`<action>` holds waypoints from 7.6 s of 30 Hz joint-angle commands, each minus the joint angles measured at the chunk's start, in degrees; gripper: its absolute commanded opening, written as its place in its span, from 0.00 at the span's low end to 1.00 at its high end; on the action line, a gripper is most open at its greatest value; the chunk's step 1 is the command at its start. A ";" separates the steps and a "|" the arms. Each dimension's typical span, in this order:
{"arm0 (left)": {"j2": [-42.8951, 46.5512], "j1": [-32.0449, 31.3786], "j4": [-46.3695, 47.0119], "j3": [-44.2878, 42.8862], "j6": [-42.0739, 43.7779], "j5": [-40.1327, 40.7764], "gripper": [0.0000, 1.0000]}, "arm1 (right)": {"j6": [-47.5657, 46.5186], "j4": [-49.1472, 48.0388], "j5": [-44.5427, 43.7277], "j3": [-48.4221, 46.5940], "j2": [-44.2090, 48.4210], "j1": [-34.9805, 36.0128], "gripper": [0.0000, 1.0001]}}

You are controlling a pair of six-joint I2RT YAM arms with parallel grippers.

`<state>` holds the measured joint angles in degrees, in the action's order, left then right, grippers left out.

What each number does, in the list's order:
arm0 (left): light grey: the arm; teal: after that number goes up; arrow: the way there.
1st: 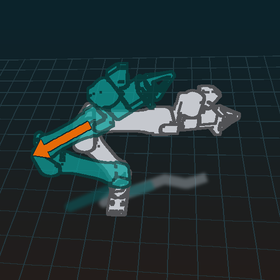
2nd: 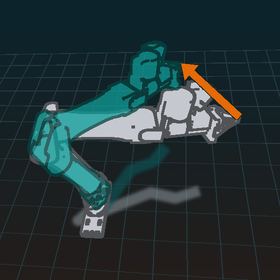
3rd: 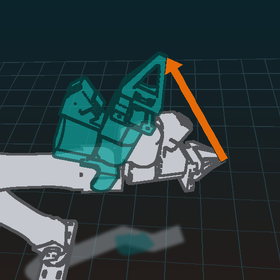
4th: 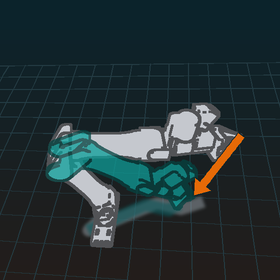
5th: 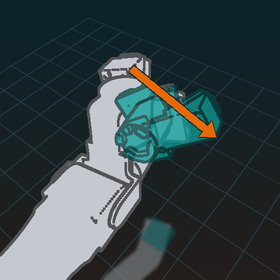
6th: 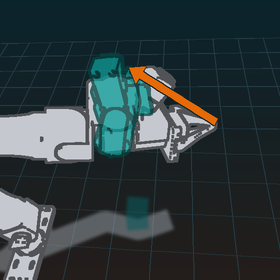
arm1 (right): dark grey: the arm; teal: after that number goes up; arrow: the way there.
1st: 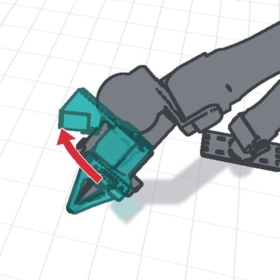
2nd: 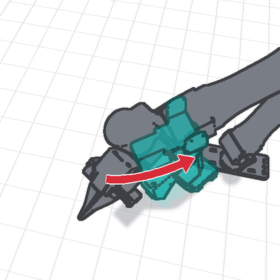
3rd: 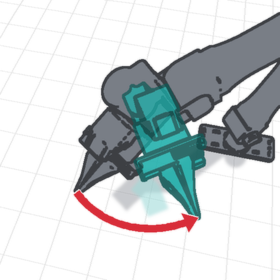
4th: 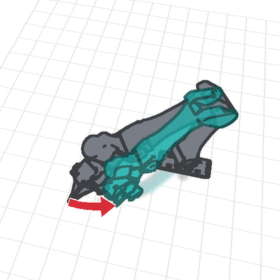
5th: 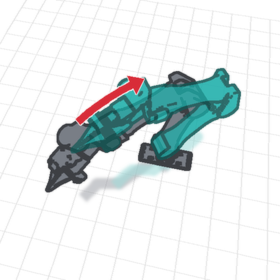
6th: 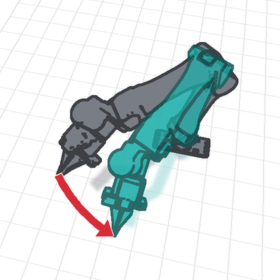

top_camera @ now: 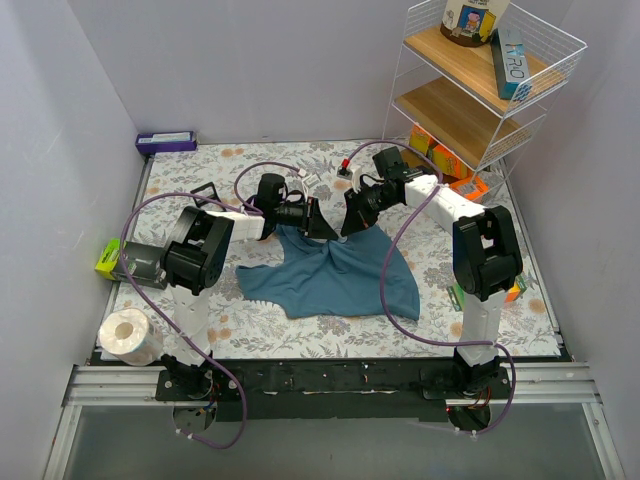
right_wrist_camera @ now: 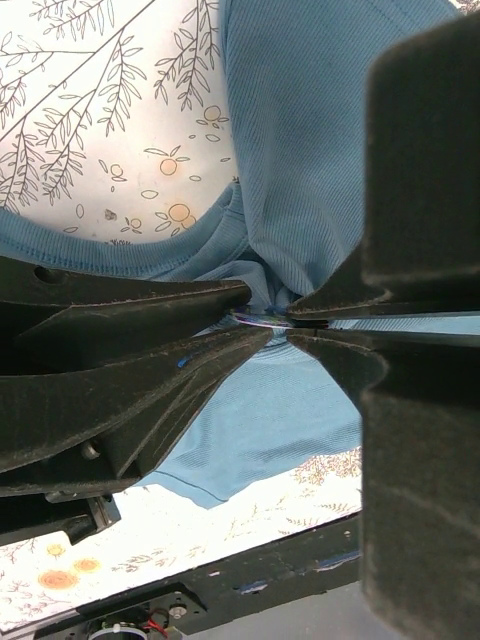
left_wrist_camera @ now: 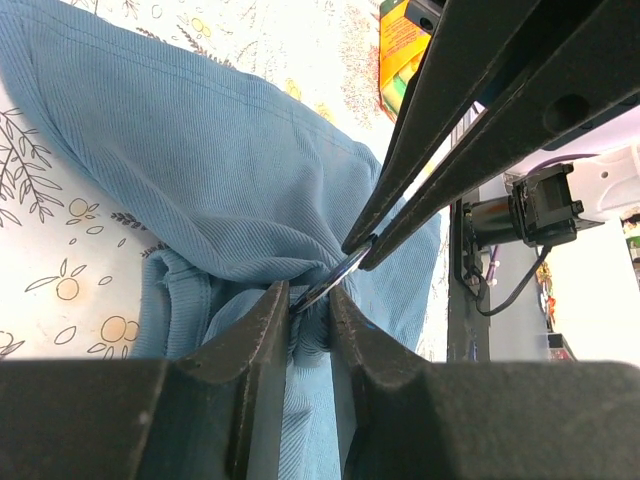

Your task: Remove the brooch from the garment

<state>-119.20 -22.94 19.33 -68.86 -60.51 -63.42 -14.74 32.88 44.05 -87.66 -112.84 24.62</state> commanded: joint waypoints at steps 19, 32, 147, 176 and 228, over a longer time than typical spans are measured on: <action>6.26 -1.06 -1.13 -1.45 4.52 -0.66 0.00 | 1.29 -0.63 4.12 -0.85 -0.02 2.54 0.14; 5.64 -1.14 -3.16 -1.63 6.72 0.58 0.00 | 1.38 -0.10 2.79 -1.11 0.78 0.43 0.21; 0.54 0.79 50.01 11.91 -45.92 9.81 0.00 | 35.92 -36.84 21.86 13.39 5.70 -8.19 0.37; 1.60 1.32 49.66 10.76 -46.45 9.72 0.00 | 34.08 -32.17 19.05 7.94 1.48 -7.57 0.38; 1.78 2.28 36.74 7.69 -40.30 10.77 0.29 | 31.36 -31.30 18.79 9.17 1.74 -6.69 0.01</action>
<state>-120.09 -21.43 58.52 -59.99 -100.64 -54.26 17.37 1.56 61.14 -78.13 -111.92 17.69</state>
